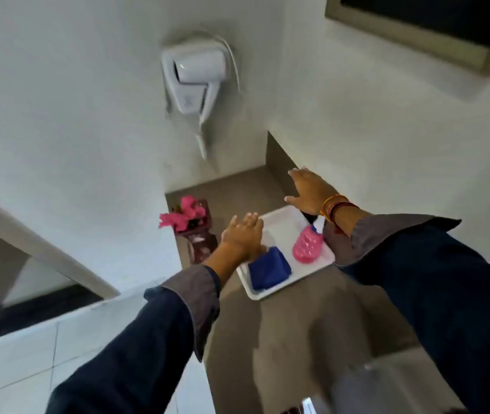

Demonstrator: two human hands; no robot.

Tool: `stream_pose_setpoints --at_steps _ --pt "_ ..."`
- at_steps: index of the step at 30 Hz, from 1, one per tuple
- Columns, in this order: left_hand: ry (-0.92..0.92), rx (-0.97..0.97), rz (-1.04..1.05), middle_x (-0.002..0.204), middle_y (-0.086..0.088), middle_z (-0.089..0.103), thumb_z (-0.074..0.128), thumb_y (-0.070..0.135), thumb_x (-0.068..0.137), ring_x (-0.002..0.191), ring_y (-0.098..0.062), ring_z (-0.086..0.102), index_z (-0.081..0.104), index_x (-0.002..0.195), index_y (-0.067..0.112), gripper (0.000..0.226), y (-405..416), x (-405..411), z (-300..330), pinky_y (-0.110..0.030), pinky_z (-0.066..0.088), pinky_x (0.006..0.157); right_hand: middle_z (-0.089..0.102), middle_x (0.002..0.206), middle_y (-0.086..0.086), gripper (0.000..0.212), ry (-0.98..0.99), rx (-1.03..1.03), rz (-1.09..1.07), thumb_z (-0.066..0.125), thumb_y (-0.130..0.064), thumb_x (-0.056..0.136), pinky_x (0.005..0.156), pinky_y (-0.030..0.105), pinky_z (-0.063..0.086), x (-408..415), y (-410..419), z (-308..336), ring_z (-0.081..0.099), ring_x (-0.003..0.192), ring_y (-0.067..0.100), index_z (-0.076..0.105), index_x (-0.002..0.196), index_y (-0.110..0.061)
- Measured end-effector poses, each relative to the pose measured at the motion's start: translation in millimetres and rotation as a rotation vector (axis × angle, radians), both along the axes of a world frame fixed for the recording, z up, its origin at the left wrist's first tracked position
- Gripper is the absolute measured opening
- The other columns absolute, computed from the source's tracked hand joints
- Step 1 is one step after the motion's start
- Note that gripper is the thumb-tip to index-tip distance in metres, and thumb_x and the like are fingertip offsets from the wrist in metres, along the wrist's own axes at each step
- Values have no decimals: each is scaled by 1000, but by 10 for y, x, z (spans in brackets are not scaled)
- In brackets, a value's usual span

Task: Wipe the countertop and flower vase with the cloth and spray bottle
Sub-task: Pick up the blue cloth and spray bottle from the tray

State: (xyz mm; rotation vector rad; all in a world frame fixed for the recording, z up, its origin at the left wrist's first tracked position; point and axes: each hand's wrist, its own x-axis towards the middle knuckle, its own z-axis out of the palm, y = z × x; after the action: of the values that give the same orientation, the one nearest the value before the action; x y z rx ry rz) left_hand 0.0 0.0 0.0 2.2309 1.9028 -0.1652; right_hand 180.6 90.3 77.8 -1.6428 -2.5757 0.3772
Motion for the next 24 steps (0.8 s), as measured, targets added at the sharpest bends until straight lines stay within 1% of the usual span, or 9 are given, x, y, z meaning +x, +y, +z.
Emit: stream_pose_setpoints --at_steps 3,5,7,10,15,17,20,22,24 --pt "0 -238 -58 168 -10 8 47 43 100 154 -24 9 13 157 10 75 -184 295 -581 -50 8 125 32 161 17 78 107 -10 -147 67 -29 90 120 44 32 322 -69 -331 32 149 35 29 155 -6" --pt "41 -302 -81 168 -9 5 41 40 103 155 -24 6 9 158 9 70 -294 401 -967 -50 8 125 32 162 13 84 240 -59 -271 70 -26 88 118 44 36 524 -172 -561 36 147 33 25 156 -10" --pt "51 -311 -91 168 -9 2 35 39 106 155 -25 4 6 158 8 67 -269 426 -1165 -51 9 125 37 159 10 89 371 -128 -380 75 -24 85 114 41 42 637 -244 -745 44 141 31 24 157 -13" --pt "1 -315 -113 168 -7 0 30 38 107 155 -25 4 7 158 10 63 -137 421 -1357 -53 12 125 54 140 8 86 531 -207 -396 79 -23 81 97 32 49 699 -321 -960 57 124 27 32 152 -17" --pt "23 -243 -152 168 -10 -2 44 44 102 155 -27 4 3 158 8 78 5 383 -1575 -51 17 124 60 116 2 77 609 -226 -423 78 -20 82 89 25 55 620 -382 -1163 61 101 16 39 148 -15" --pt "57 -180 -147 167 -14 -1 47 44 101 154 -31 5 3 158 4 82 4 432 -1652 -53 19 123 61 126 9 78 593 -144 -438 75 -22 86 92 24 52 572 -356 -1197 61 107 19 34 152 -12" --pt "68 -138 -151 167 -19 0 52 40 100 153 -36 5 3 157 2 85 54 458 -1703 -56 20 123 51 148 11 83 600 -99 -421 75 -29 88 102 26 45 503 -287 -1231 53 133 25 29 154 -9" --pt "63 -122 -162 166 -19 3 46 32 103 153 -37 7 6 157 1 74 91 447 -1718 -57 22 122 53 146 13 76 662 -64 -413 73 -31 89 104 30 49 446 -239 -1283 57 131 26 35 150 -4" --pt "72 -86 -148 166 -20 8 39 22 106 152 -37 12 10 156 1 62 101 454 -1735 -57 24 121 60 137 16 65 744 18 -440 71 -30 91 98 34 57 393 -211 -1357 64 119 26 45 141 1"
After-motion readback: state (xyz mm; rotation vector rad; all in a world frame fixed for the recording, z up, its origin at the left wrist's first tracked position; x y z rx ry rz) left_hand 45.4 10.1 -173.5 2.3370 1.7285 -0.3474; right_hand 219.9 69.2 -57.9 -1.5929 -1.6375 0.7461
